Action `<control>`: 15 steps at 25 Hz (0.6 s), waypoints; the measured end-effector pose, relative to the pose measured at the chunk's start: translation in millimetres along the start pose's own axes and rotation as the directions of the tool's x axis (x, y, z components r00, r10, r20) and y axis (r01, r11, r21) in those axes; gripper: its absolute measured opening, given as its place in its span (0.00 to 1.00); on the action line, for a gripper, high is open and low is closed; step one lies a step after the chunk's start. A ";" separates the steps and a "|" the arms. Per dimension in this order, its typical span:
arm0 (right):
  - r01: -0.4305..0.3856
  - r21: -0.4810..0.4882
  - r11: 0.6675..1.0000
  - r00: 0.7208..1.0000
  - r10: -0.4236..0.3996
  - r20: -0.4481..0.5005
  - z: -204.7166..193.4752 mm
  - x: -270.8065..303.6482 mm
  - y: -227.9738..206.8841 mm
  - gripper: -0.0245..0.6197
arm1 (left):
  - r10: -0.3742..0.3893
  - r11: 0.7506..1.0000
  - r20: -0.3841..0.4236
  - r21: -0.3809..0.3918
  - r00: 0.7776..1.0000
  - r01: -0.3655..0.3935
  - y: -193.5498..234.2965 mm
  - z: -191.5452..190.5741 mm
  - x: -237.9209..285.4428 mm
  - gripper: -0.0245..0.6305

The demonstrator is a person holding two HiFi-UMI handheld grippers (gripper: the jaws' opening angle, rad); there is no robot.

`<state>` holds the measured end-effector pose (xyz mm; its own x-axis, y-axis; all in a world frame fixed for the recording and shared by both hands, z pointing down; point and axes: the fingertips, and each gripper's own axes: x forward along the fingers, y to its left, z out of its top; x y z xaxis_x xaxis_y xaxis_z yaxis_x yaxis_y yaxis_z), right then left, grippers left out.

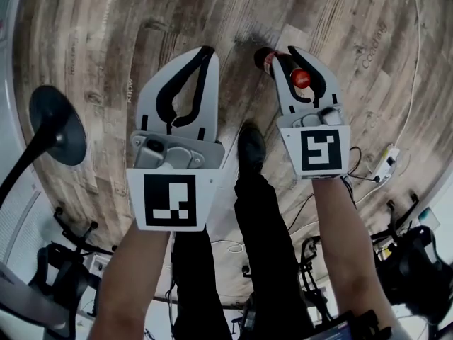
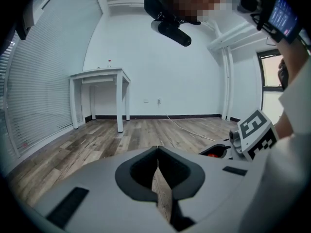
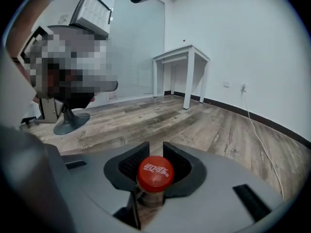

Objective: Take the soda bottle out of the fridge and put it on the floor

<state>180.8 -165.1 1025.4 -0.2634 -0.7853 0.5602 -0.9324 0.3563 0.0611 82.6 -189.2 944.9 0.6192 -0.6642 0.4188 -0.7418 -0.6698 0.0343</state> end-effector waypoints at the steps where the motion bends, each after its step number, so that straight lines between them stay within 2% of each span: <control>1: -0.001 0.000 1.000 1.000 0.001 -0.007 -2.5 1.3 -1.2 0.20 | -0.003 1.000 0.000 0.004 1.000 0.003 -1.2 0.1 1.1 0.06; 5: 0.004 0.035 0.999 0.997 -0.002 -0.073 -15.6 3.1 -3.3 0.20 | -0.009 1.000 -0.003 0.015 1.000 0.009 -3.5 -0.9 4.8 0.06; 15: -0.023 0.018 1.000 0.993 0.025 -0.114 -30.0 8.9 -1.4 0.20 | -0.007 1.000 -0.019 0.013 1.000 0.007 -7.5 -8.4 6.8 0.06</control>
<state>187.2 -157.4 1055.1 -0.2564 -0.7134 0.6521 -0.9304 0.3650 0.0334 90.3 -185.8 955.2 0.6194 -0.6533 0.4355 -0.7338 -0.6789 0.0253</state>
